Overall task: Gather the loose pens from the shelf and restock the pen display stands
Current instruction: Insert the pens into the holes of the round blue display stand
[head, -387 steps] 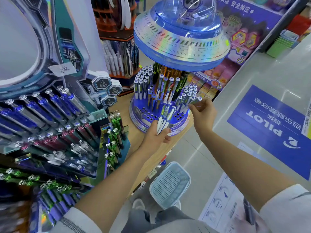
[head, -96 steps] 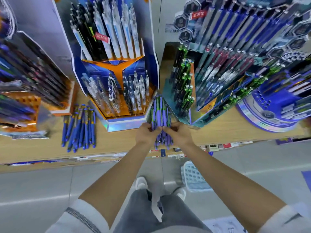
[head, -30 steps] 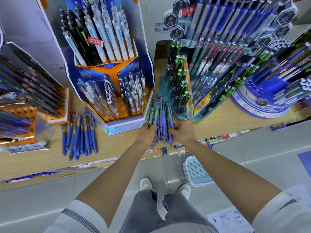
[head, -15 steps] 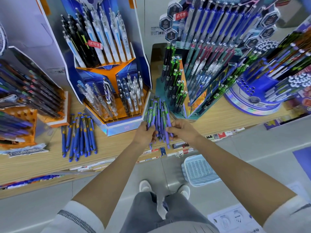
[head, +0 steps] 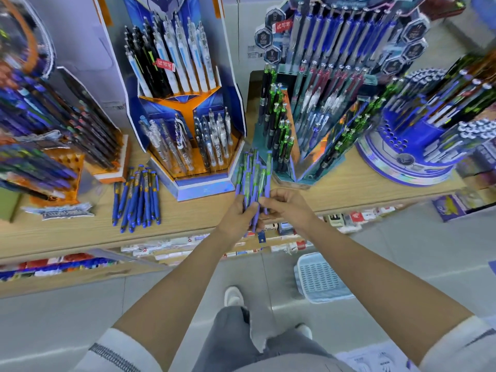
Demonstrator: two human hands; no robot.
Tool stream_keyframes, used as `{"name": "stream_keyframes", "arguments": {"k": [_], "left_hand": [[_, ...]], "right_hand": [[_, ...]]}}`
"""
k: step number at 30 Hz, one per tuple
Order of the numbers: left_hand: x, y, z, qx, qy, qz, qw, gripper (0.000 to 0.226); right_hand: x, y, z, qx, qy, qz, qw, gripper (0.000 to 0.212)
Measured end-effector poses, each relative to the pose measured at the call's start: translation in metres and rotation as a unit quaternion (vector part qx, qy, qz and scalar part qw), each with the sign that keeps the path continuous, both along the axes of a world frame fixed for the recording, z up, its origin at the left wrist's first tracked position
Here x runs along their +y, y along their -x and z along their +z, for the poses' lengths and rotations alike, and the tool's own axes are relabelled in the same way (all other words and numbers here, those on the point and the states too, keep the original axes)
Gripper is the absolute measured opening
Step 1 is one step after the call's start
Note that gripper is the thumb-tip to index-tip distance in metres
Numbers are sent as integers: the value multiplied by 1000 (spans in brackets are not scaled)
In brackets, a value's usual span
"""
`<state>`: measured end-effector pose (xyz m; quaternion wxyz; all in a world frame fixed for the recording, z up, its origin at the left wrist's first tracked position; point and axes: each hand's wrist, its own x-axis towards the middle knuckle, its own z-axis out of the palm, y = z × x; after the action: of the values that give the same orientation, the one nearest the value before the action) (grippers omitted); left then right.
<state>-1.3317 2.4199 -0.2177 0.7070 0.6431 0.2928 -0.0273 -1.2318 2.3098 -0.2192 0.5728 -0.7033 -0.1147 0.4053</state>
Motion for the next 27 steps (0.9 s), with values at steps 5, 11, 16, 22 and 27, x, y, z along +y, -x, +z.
{"name": "stream_keyframes", "arguments": {"k": [5,11,16,22,27], "left_hand": [[-48,9,-4,-10,-63,25,998,15],[-131,-10,0,-33,-41,4,999,12],[-187,-47,5,-44,11,-26,999,9],[-218,-101,24,-74,-7,-90,993,12],[-218,-161,30,-97,-5,-127,987,10]], "right_hand": [[-54,3,8,-42,-10,19,999,10],[-153,-17,13,-64,3,-4,998,19],[-221,-45,19,-85,15,-68,994,13],[-258,-85,26,-107,14,-129,986,16],[-266,-134,22,-147,44,-189,970,18]]}}
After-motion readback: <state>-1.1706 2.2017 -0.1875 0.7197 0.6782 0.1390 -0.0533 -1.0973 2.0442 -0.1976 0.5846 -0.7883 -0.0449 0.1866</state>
